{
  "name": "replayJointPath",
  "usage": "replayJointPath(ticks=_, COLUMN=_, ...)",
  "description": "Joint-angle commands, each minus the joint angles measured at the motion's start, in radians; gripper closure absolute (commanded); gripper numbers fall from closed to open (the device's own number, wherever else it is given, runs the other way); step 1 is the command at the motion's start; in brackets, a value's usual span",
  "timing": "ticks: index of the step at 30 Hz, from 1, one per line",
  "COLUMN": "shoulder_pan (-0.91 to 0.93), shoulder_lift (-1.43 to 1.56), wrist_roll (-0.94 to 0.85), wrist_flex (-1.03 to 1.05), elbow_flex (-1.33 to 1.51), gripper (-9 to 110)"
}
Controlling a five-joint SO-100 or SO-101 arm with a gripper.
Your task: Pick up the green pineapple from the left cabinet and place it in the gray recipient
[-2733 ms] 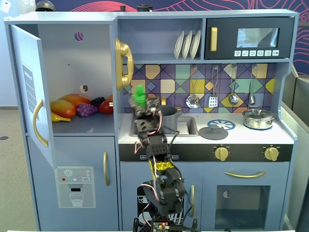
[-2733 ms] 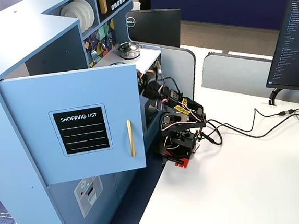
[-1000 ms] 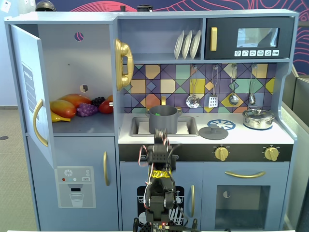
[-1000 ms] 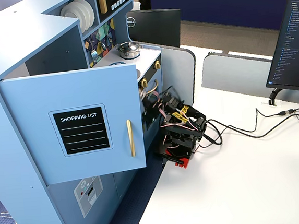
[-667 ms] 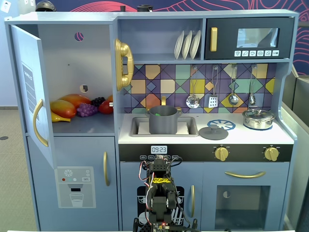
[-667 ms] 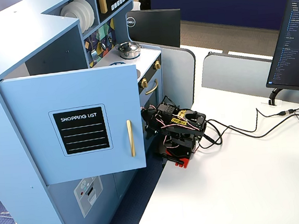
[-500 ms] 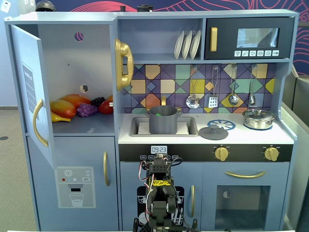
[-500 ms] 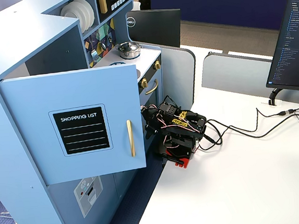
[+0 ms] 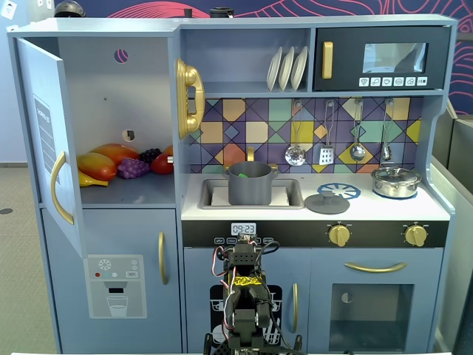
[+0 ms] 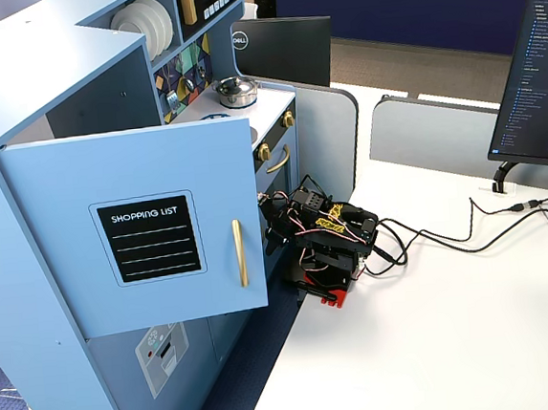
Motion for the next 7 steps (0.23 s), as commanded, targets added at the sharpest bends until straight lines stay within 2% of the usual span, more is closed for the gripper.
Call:
replayJointPath(ticks=1, shoulder_pan=-0.006, shoulder_lift=-0.008, wrist_roll=0.026, wrist_flex=0.175, elbow_flex=0.000, gripper=97)
replayJointPath(ticks=7, shoulder_pan=-0.006, shoulder_lift=-0.008, wrist_roll=0.026, wrist_flex=0.175, elbow_flex=0.000, gripper=96)
